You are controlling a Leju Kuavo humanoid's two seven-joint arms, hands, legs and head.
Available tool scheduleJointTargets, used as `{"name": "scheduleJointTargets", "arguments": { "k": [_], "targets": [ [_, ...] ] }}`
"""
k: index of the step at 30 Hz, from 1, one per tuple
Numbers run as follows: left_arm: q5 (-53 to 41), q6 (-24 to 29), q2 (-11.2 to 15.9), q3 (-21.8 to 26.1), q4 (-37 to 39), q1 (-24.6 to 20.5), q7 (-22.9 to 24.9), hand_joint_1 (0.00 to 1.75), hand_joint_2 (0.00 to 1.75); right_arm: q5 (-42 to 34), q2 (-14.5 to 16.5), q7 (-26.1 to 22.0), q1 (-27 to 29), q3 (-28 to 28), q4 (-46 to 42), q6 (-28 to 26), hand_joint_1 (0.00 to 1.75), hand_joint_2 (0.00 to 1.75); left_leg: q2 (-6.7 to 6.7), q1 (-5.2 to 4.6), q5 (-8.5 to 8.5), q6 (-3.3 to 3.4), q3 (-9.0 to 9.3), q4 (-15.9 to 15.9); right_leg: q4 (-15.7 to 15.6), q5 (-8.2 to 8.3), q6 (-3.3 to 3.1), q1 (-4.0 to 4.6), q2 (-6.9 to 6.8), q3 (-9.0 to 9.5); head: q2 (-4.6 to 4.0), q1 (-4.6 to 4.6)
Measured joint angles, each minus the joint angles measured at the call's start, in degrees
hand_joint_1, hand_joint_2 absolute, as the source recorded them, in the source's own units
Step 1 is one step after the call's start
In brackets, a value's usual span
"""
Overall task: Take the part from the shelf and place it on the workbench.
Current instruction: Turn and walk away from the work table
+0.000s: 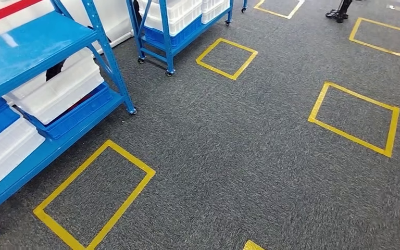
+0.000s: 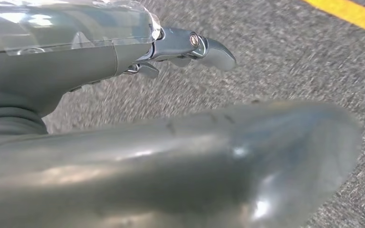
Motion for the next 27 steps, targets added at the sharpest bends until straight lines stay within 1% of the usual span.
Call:
{"name": "scheduleJointTargets", "arguments": {
  "k": [1, 2, 3, 4, 5, 6, 7, 8, 9, 10, 11, 12, 13, 14, 15, 16, 17, 18, 19, 20, 21, 22, 23, 24, 25, 26, 27],
  "targets": [
    [0.08, -0.02, -0.02, 0.00, 0.01, -0.03, 0.01, 0.00, 0.00, 0.00, -0.05, -0.01, 0.04, -0.08, 0.02, 0.02, 0.00, 0.00, -0.68, 0.00, -0.13, -0.34, -0.14, 0.31, -3.43, 1.39, -0.06, -0.07, 1.02, 1.44, 0.00, -0.01],
    [0.16, -0.04, -0.04, 0.00, 0.01, -0.06, 0.01, 0.00, 0.00, 0.00, -0.08, -0.03, 0.02, -0.13, 0.03, 0.04, 0.00, 0.00, -1.20, -0.01, -0.19, -0.72, -0.35, 0.51, -5.46, 1.99, -0.19, -0.08, 1.77, 2.26, 0.00, -0.01],
    [0.25, -0.06, -0.05, 0.01, 0.01, -0.04, 0.01, 0.00, 0.00, 0.00, -0.09, -0.05, -0.02, -0.17, 0.05, 0.06, 0.00, 0.00, -1.64, -0.02, -0.17, -1.12, -0.60, 0.58, -6.16, 1.91, -0.40, 0.03, 2.17, 2.49, 0.00, -0.02],
    [0.28, -0.06, -0.05, 0.02, 0.01, 0.01, 0.01, 0.00, 0.00, 0.00, -0.08, -0.07, -0.14, -0.21, 0.05, 0.07, 0.00, 0.00, -2.08, 0.02, -0.07, -1.53, -0.82, 0.54, -6.25, 2.02, -0.69, 0.25, 1.68, 2.43, 0.00, -0.02],
    [0.30, -0.06, -0.04, 0.03, 0.01, 0.09, 0.01, 0.00, 0.00, 0.00, -0.04, -0.08, -0.25, -0.24, 0.05, 0.09, 0.00, 0.00, -2.34, 0.12, -0.03, -1.88, -0.98, 0.49, -6.39, 2.17, -1.08, 0.21, 1.06, 2.44, 0.00, -0.02],
    [0.31, -0.06, -0.03, 0.05, 0.01, 0.17, 0.01, 0.00, 0.00, 0.00, 0.00, -0.06, -0.31, -0.27, 0.05, 0.10, 0.00, 0.00, -1.85, 0.14, -0.34, -2.18, -1.23, 0.85, -6.61, 2.30, -1.49, 0.20, 0.47, 2.50, 0.00, -0.02],
    [0.31, -0.07, -0.02, 0.06, 0.01, 0.19, 0.01, 0.00, 0.00, 0.00, 0.03, -0.04, -0.28, -0.30, 0.05, 0.11, 0.00, 0.00, -0.77, 0.13, -1.22, -2.42, -1.82, 2.09, -6.84, 2.43, -1.94, 0.15, -0.23, 2.55, 0.00, -0.02],
    [0.31, -0.08, -0.01, 0.07, 0.01, 0.15, 0.02, 0.00, 0.00, 0.01, 0.07, -0.02, -0.16, -0.32, 0.05, 0.12, 0.00, 0.00, 0.69, 0.12, -2.79, -2.60, -2.92, 4.59, -7.05, 2.50, -2.33, 0.12, -0.98, 2.57, 0.00, -0.02],
    [0.31, -0.09, -0.02, 0.06, 0.01, 0.11, 0.02, 0.00, 0.00, 0.03, 0.05, 0.04, -0.02, -0.33, 0.06, 0.14, 0.00, 0.00, 2.21, 0.10, -4.75, -2.74, -4.54, 8.13, -7.09, 2.45, -2.60, 0.28, -1.70, 2.58, 0.00, -0.02],
    [0.29, -0.10, -0.03, 0.05, 0.01, 0.08, 0.02, 0.00, 0.00, 0.06, 0.05, 0.11, 0.11, -0.35, 0.07, 0.17, 0.00, 0.00, 3.07, 0.16, -6.68, -2.88, -6.45, 12.21, -7.07, 2.38, -2.80, 0.44, -2.50, 2.56, 0.00, -0.02],
    [0.28, -0.11, -0.05, 0.05, 0.01, 0.10, 0.02, 0.00, 0.00, 0.09, 0.05, 0.19, 0.19, -0.36, 0.07, 0.21, 0.00, 0.00, 3.51, 0.22, -7.89, -2.99, -7.99, 15.56, -7.06, 2.30, -2.88, 0.58, -3.28, 2.58, 0.00, -0.02],
    [0.25, -0.10, -0.07, 0.05, 0.01, 0.17, 0.02, 0.00, 0.00, 0.11, 0.05, 0.27, 0.20, -0.38, 0.08, 0.26, 0.00, 0.00, 3.73, 0.25, -8.04, -3.05, -8.68, 17.12, -7.05, 2.21, -2.91, 0.67, -4.00, 2.63, 0.00, -0.02],
    [0.21, -0.08, -0.07, 0.05, 0.01, 0.24, 0.02, 0.00, 0.00, 0.11, 0.05, 0.32, 0.18, -0.39, 0.08, 0.30, 0.00, 0.00, 3.93, 0.25, -7.09, -3.06, -8.27, 16.43, -7.03, 2.11, -2.89, 0.71, -4.67, 2.73, 0.00, -0.02],
    [0.18, -0.04, -0.07, 0.06, 0.01, 0.28, 0.02, 0.00, 0.00, 0.11, 0.06, 0.37, 0.13, -0.39, 0.08, 0.35, 0.00, 0.00, 4.40, 0.24, -5.22, -2.97, -6.64, 13.31, -7.02, 1.97, -2.80, 0.72, -5.30, 2.92, 0.00, -0.02],
    [0.15, 0.02, -0.07, 0.07, 0.01, 0.28, 0.02, 0.00, 0.00, 0.11, 0.07, 0.40, 0.11, -0.40, 0.08, 0.39, 0.00, 0.00, 5.54, 0.18, -3.22, -2.76, -4.41, 9.03, -7.00, 1.80, -2.65, 0.75, -5.87, 3.16, 0.00, -0.02],
    [0.13, 0.06, -0.07, 0.06, 0.01, 0.22, 0.02, 0.00, 0.00, 0.11, 0.08, 0.45, 0.11, -0.40, 0.08, 0.43, 0.00, 0.00, 6.93, -0.04, -1.74, -2.43, -2.42, 5.13, -6.91, 1.58, -2.40, 0.90, -6.42, 3.39, 0.00, -0.02],
    [0.12, 0.12, -0.07, 0.05, 0.01, 0.14, 0.02, 0.00, 0.00, 0.14, 0.08, 0.50, 0.11, -0.41, 0.08, 0.47, 0.00, 0.00, 7.97, -0.26, -0.85, -2.04, -1.05, 2.36, -6.86, 1.41, -2.13, 1.02, -6.93, 3.57, 0.00, -0.02],
    [0.11, 0.17, -0.07, 0.05, 0.01, 0.11, 0.02, 0.00, 0.00, 0.19, 0.08, 0.55, 0.08, -0.43, 0.07, 0.50, 0.00, 0.00, 8.59, -0.49, -0.64, -1.70, -0.53, 1.09, -6.82, 1.28, -1.86, 1.14, -7.42, 3.69, 0.00, -0.02],
    [0.11, 0.22, -0.07, 0.05, 0.01, 0.13, 0.02, 0.00, 0.00, 0.24, 0.09, 0.58, -0.02, -0.44, 0.07, 0.54, 0.00, 0.00, 8.34, -0.70, -0.69, -1.39, -0.64, 0.89, -6.85, 1.22, -1.59, 1.21, -7.93, 3.80, 0.00, -0.02],
    [0.11, 0.28, -0.07, 0.05, 0.01, 0.18, 0.02, 0.00, 0.00, 0.31, 0.09, 0.60, -0.16, -0.44, 0.06, 0.58, 0.00, 0.00, 7.57, -0.62, -0.53, -1.07, -0.61, 0.72, -6.94, 1.16, -1.32, 1.20, -8.43, 3.93, 0.00, -0.02],
    [0.11, 0.34, -0.11, 0.06, 0.01, 0.25, -0.01, 0.00, 0.00, 0.37, 0.09, 0.62, -0.28, -0.44, 0.05, 0.60, 0.00, 0.00, 6.92, -0.50, -0.33, -0.75, -0.53, 0.44, -6.75, 0.83, -1.02, 1.08, -8.03, 4.02, 0.00, -0.02],
    [0.11, 0.42, -0.16, 0.07, 0.01, 0.27, -0.05, 0.00, 0.00, 0.42, 0.09, 0.64, -0.27, -0.44, 0.05, 0.63, 0.00, 0.00, 6.28, -0.34, -0.10, -0.36, -0.42, 0.15, -5.84, 0.01, -0.77, 0.96, -6.89, 3.75, 0.00, -0.02],
    [0.11, 0.50, -0.20, 0.07, 0.01, 0.23, -0.11, 0.00, 0.00, 0.48, 0.09, 0.66, -0.20, -0.44, 0.05, 0.67, 0.00, 0.00, 5.62, -0.14, 0.14, -0.01, -0.30, -0.13, -3.74, -1.42, -0.56, 0.82, -5.28, 2.85, 0.00, -0.01],
    [0.12, 0.59, -0.24, 0.07, 0.01, 0.18, -0.19, 0.00, 0.00, 0.56, 0.09, 0.67, -0.08, -0.44, 0.05, 0.73, 0.00, 0.00, 5.01, -0.09, 0.27, 0.21, -0.39, -0.21, -0.38, -3.30, -0.44, 0.63, -3.43, 1.27, 0.00, 0.00],
    [0.13, 0.67, -0.23, 0.07, 0.01, 0.10, -0.24, 0.00, 0.00, 0.65, 0.10, 0.67, 0.04, -0.44, 0.06, 0.80, 0.00, 0.00, 4.37, -0.08, 0.34, 0.34, -0.49, -0.20, 3.67, -5.18, -0.35, 0.57, -2.36, -0.76, 0.00, 0.00],
    [0.14, 0.73, -0.23, 0.08, 0.01, 0.06, -0.27, 0.00, 0.00, 0.75, 0.11, 0.67, 0.09, -0.44, 0.07, 0.86, 0.00, 0.00, 3.64, -0.10, 0.36, 0.38, -0.55, -0.19, 7.37, -6.47, -0.26, 0.51, -1.89, -2.69, 0.00, 0.01],
    [0.15, 0.77, -0.23, 0.09, 0.01, 0.07, -0.30, 0.00, 0.00, 0.86, 0.11, 0.67, 0.12, -0.44, 0.07, 0.90, 0.00, 0.00, 2.88, -0.12, 0.36, 0.38, -0.53, -0.16, 9.54, -6.68, -0.19, 0.48, -1.74, -3.95, 0.00, 0.01]
  ]
}}
